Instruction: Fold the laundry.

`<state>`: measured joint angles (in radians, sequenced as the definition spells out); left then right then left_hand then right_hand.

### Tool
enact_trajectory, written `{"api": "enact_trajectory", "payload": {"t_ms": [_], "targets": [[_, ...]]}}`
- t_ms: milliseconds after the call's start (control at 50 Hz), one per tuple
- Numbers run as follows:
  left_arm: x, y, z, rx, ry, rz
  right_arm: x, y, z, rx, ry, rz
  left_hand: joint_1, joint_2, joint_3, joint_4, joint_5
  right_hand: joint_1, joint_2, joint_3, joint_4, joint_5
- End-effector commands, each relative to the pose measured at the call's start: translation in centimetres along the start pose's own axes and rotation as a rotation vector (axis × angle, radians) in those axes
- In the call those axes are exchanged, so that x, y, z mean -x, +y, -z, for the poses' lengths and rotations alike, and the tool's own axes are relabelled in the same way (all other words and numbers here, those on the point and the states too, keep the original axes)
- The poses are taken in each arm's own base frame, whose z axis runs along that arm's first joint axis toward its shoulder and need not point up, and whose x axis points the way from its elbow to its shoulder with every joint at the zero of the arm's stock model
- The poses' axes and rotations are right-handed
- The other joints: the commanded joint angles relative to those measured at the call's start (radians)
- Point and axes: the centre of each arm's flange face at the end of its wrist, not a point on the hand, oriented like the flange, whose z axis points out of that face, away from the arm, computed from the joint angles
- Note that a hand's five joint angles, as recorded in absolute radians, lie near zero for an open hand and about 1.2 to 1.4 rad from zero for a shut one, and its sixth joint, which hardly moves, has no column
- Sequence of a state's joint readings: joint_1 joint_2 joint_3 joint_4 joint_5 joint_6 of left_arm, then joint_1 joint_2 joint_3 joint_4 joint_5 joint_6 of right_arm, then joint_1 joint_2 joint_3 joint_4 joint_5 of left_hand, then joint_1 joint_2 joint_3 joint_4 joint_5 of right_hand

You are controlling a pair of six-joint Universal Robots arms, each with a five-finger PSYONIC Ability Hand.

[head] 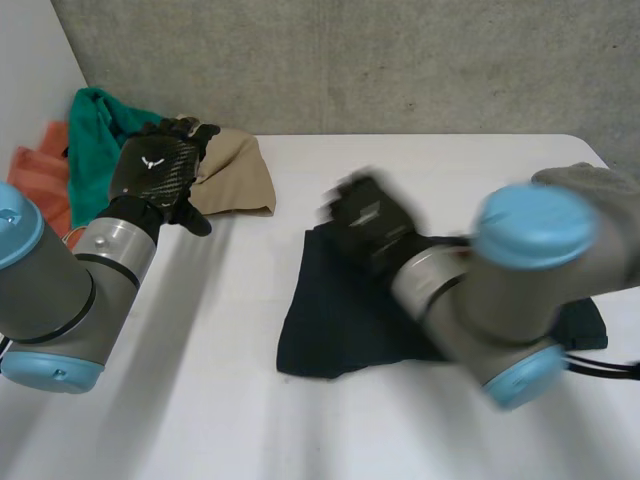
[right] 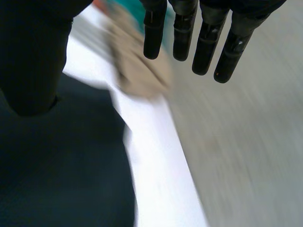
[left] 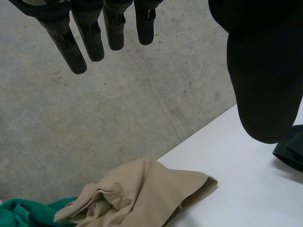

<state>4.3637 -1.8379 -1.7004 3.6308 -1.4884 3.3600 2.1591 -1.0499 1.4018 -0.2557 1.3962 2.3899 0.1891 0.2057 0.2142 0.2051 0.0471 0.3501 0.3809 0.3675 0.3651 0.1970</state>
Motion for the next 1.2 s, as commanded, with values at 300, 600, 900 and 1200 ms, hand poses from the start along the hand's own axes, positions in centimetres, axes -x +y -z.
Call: {"api": "enact_trajectory", "payload": {"t_ms": [300, 600, 900, 1200], "targets": [[-1.8, 0.5, 0.7, 0.020, 0.054, 0.019, -11.1, 19.1, 11.5, 0.509, 0.168, -0.384, -0.015, -0.031, -0.040, -0.031, -0.047, 0.187, 0.156, 0.170, 0.172, 0.166], [-1.8, 0.7, 0.8, 0.026, 0.056, 0.019, -10.5, 21.5, 11.1, 0.481, 0.134, -0.363, -0.015, -0.031, -0.040, -0.031, -0.047, 0.286, 0.256, 0.269, 0.271, 0.265], [-1.7, 0.3, 0.9, 0.016, 0.050, 0.018, -11.2, 16.9, 7.9, 0.354, 0.149, -0.184, -0.015, -0.031, -0.040, -0.031, -0.047, 1.046, 1.015, 1.029, 1.031, 1.025], [-0.4, -0.5, 1.2, 0.000, 0.016, 0.016, 2.5, 0.7, 2.7, -0.096, -0.263, 0.271, -0.015, -0.031, -0.040, -0.031, -0.047, 1.046, 1.015, 1.029, 1.031, 1.025]]}}
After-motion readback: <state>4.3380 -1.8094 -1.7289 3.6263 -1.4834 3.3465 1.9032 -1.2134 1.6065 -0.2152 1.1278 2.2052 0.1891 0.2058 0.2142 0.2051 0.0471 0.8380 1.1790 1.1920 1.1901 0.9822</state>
